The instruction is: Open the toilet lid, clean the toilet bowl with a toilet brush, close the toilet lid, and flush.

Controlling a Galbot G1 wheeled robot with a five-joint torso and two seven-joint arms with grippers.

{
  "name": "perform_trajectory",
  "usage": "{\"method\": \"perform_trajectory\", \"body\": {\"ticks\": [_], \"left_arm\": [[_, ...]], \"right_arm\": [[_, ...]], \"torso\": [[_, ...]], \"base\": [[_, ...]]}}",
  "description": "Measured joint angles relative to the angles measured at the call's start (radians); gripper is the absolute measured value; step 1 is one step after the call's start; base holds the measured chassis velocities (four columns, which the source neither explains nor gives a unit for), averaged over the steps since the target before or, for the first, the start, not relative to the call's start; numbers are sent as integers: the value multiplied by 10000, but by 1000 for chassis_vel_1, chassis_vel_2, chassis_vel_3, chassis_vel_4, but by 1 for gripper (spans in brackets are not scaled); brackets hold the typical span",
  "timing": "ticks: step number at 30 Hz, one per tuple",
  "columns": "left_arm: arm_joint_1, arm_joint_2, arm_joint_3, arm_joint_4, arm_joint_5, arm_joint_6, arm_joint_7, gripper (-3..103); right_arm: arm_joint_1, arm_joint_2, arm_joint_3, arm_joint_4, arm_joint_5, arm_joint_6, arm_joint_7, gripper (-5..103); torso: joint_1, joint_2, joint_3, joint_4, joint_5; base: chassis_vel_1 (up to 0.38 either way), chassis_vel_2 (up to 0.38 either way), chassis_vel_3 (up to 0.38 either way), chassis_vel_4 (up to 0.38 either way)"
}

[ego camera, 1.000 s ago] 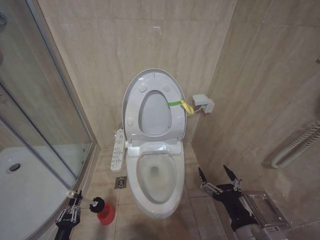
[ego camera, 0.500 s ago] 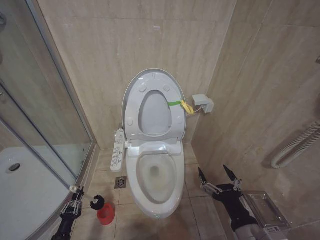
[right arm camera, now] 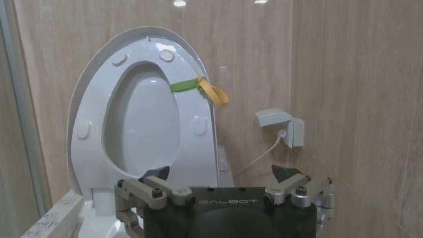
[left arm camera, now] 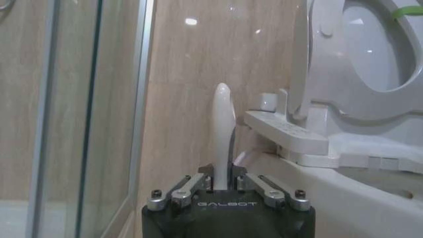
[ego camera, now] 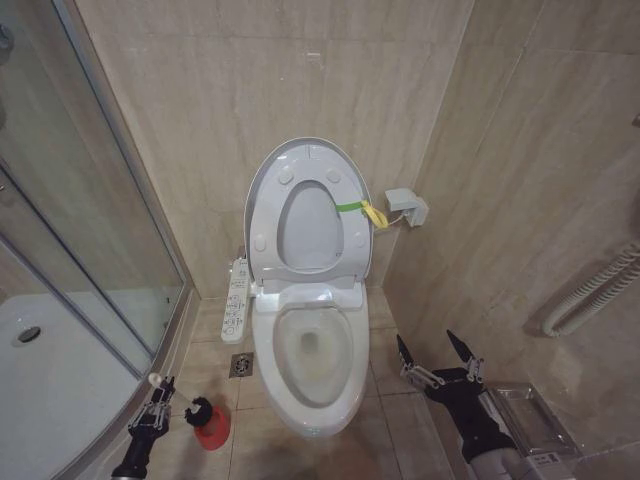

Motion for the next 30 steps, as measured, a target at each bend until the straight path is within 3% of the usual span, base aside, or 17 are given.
{"method": "perform_trajectory", "body": {"ticks": [17, 30], "left_arm": [[-380, 66, 281, 1040, 371, 2, 122, 16], [-692, 221, 388, 1623, 54, 0, 712, 16]], "right_arm": [[0, 0, 0, 0, 0, 0, 0, 100], [0, 0, 0, 0, 0, 0, 0, 100]], "torso": [[0, 0, 0, 1, 0], [0, 0, 0, 1, 0]], "base": [[0, 0, 0, 0], [0, 0, 0, 0]]}}
